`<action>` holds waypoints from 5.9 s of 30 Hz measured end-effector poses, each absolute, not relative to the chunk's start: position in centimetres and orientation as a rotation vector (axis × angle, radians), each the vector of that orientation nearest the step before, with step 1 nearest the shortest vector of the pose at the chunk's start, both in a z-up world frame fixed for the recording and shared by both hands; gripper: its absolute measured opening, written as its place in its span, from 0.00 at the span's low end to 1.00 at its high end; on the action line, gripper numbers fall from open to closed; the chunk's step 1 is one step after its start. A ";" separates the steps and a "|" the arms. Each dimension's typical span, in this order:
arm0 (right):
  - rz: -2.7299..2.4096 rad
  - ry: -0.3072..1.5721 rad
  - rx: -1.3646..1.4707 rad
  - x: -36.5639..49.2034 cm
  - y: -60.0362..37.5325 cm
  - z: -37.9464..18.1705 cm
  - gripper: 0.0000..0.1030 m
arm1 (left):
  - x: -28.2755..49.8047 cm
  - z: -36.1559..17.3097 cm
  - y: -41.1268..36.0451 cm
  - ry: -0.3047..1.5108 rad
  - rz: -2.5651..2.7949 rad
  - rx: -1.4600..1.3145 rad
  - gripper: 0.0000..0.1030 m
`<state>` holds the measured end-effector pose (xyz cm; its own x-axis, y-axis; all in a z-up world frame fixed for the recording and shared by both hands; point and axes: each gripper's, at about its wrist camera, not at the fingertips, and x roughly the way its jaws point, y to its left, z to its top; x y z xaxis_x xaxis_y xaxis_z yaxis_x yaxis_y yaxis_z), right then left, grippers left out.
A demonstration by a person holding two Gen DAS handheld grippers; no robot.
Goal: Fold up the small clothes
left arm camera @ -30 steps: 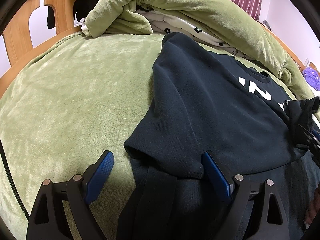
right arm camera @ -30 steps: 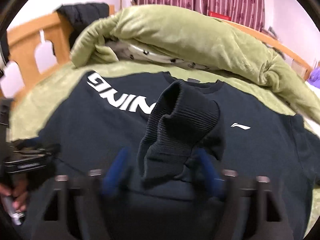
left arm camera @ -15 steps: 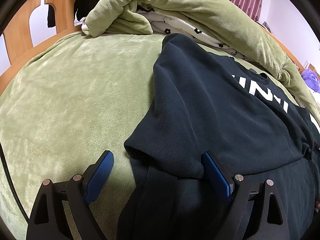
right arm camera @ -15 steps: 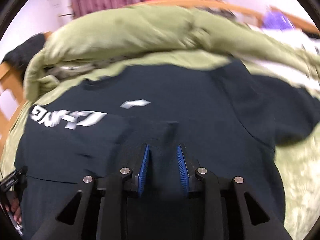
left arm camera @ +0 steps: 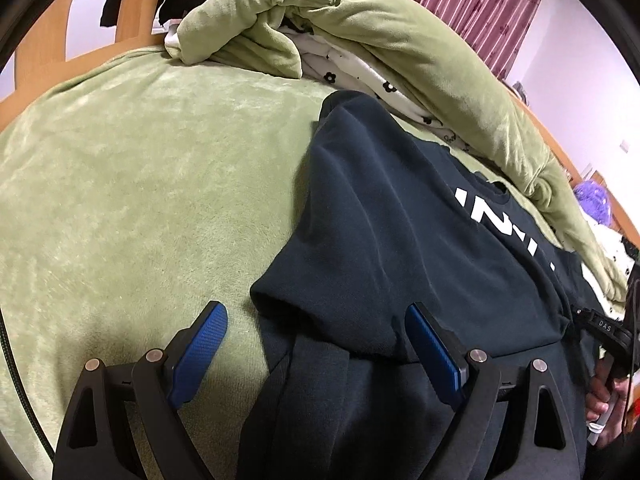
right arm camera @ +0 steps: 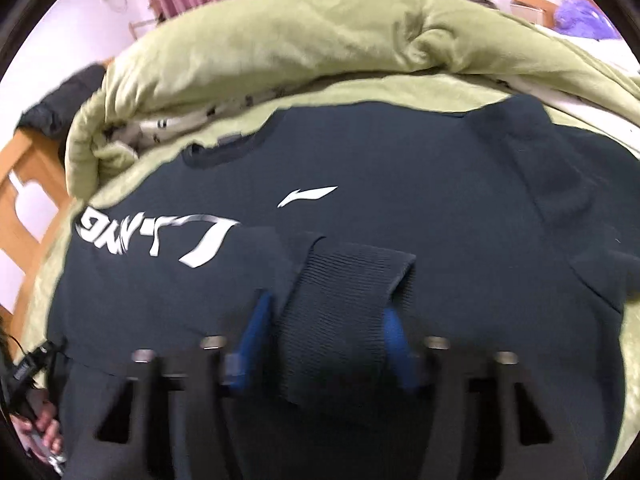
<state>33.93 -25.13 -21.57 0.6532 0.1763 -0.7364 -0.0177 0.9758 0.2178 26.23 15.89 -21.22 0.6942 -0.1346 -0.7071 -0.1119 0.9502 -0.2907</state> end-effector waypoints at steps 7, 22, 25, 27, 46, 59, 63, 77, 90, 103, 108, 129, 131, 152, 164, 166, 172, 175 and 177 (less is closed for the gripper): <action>0.036 0.627 0.192 31.3 -28.9 -16.6 0.12 | 26.3 -18.6 14.9 0.752 0.019 -0.257 0.87; -0.116 0.802 0.078 32.4 -32.0 -21.8 0.40 | 29.8 -20.7 11.9 0.838 0.226 0.011 0.88; -0.111 0.766 0.113 32.2 -32.7 -21.2 0.40 | 29.3 -21.4 13.5 0.846 0.184 -0.089 0.89; -0.109 0.726 0.126 31.9 -33.2 -20.5 0.40 | 29.3 -21.5 13.6 0.844 0.178 -0.100 0.89; -0.285 0.712 0.264 22.5 -45.5 -19.4 0.69 | 27.9 -21.9 12.0 0.835 0.137 -0.067 0.88; -0.325 0.739 0.449 24.6 -52.9 -22.3 0.69 | 27.9 -22.1 11.9 0.841 0.141 -0.060 0.88; -0.332 0.752 0.522 26.4 -54.8 -23.3 0.69 | 28.0 -22.1 11.8 0.844 0.140 -0.058 0.88; -0.377 0.607 0.426 27.8 -53.9 -18.5 0.08 | 28.2 -22.3 11.6 0.850 0.142 -0.046 0.88; -0.135 0.454 0.167 28.0 -37.8 -6.9 0.08 | 28.3 -22.5 11.9 0.859 0.128 -0.077 0.89; 0.087 0.730 0.025 30.6 -22.8 -18.7 0.10 | 28.4 -22.6 12.0 0.860 0.118 -0.098 0.90; 0.087 0.780 0.117 30.6 -24.4 -19.8 0.30 | 28.3 -22.6 12.2 0.860 0.114 -0.104 0.90; -0.191 0.735 0.322 20.9 -42.0 -19.6 0.59 | 23.8 -20.6 13.6 0.857 0.060 -0.162 0.89; -0.194 0.745 0.357 21.3 -42.9 -20.3 0.59 | 22.8 -20.9 13.5 0.862 0.070 -0.116 0.89; -0.235 0.777 0.526 25.5 -46.1 -23.9 0.15 | 21.6 -22.9 13.2 0.898 0.093 -0.036 0.93; -0.192 0.612 0.403 24.4 -42.9 -16.2 0.09 | 20.4 -22.7 13.9 0.883 0.084 -0.099 0.93; -0.176 0.570 0.343 24.4 -41.2 -13.8 0.09 | 20.2 -22.7 14.1 0.879 0.082 -0.112 0.93; -0.077 0.481 0.239 24.8 -34.8 -8.0 0.09 | 20.1 -22.8 14.0 0.878 0.082 -0.116 0.93; 0.005 0.459 0.195 25.8 -30.2 -5.9 0.09 | 20.2 -22.9 14.0 0.885 0.080 -0.120 0.93; 0.053 0.457 0.168 26.4 -27.4 -5.2 0.09 | 20.2 -22.9 14.0 0.883 0.080 -0.119 0.93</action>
<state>26.39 -27.41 -5.20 0.8964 0.0890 -0.4342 -0.0137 0.9847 0.1736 20.18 14.01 -22.93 0.6323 0.0204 -0.7745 -0.1190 0.9904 -0.0710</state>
